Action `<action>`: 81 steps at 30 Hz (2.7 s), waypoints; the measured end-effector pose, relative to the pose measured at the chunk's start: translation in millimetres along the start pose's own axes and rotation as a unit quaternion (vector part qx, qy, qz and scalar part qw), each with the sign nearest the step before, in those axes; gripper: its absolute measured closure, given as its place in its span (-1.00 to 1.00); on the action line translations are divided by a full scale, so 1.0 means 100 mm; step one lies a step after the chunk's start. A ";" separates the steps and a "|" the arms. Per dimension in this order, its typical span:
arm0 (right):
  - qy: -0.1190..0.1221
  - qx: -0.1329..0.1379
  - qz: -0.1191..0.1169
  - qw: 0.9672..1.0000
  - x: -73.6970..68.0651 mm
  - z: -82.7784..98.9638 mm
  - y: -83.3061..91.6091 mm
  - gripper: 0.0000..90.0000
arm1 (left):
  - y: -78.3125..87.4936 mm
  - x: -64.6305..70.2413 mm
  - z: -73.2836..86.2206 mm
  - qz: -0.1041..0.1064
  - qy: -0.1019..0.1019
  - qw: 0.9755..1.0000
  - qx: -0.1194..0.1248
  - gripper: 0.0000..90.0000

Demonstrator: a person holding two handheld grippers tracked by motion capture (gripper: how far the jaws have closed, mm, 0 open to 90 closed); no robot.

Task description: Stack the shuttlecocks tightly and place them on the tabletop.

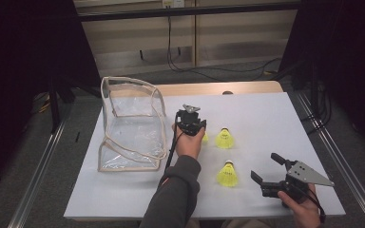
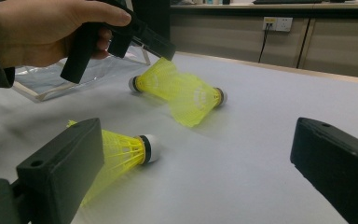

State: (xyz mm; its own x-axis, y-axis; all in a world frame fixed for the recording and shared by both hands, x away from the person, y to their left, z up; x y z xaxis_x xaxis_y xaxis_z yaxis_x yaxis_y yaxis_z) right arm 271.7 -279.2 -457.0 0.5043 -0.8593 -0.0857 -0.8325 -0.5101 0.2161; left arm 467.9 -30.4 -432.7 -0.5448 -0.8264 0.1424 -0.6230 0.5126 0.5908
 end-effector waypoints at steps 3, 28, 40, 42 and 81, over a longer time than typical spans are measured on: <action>0.000 0.000 0.000 1.000 0.00 0.00 0.00 -0.95 | 0.01 0.00 -0.01 0.002 0.000 1.000 0.003 0.56; 0.000 0.000 0.000 1.000 0.00 0.00 0.00 -0.95 | 0.04 0.02 0.04 0.023 -0.006 1.000 -0.019 0.66; 0.001 0.001 -0.001 1.000 -0.01 0.00 -0.01 -0.95 | 0.10 0.00 0.06 0.028 -0.005 0.999 -0.017 0.67; 0.001 0.000 -0.001 1.000 -0.01 0.00 -0.01 -0.95 | 0.09 0.01 0.06 0.028 -0.005 0.999 -0.016 0.67; 0.001 0.000 -0.001 1.000 -0.01 0.00 0.00 -0.95 | 0.09 -0.01 0.00 0.028 0.011 0.999 -0.009 0.42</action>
State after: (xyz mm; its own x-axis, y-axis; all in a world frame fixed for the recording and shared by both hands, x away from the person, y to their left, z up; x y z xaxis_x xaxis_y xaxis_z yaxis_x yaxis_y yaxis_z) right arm 271.6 -278.2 -457.0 0.5072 -0.8577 -0.0846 -0.8310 -0.5127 0.2160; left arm 462.9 -25.0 -427.1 -0.5665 -0.8011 0.1932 -0.5808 0.5545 0.5959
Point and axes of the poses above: each handheld gripper's, and its own axes: y roughly backward along the jaws, z roughly out of its underside, x roughly to its right, the point moved 3 cm from there along -y, roughly forward along the jaws, and after that the axes turned 2 degrees about -y, right-handed, at the moved point
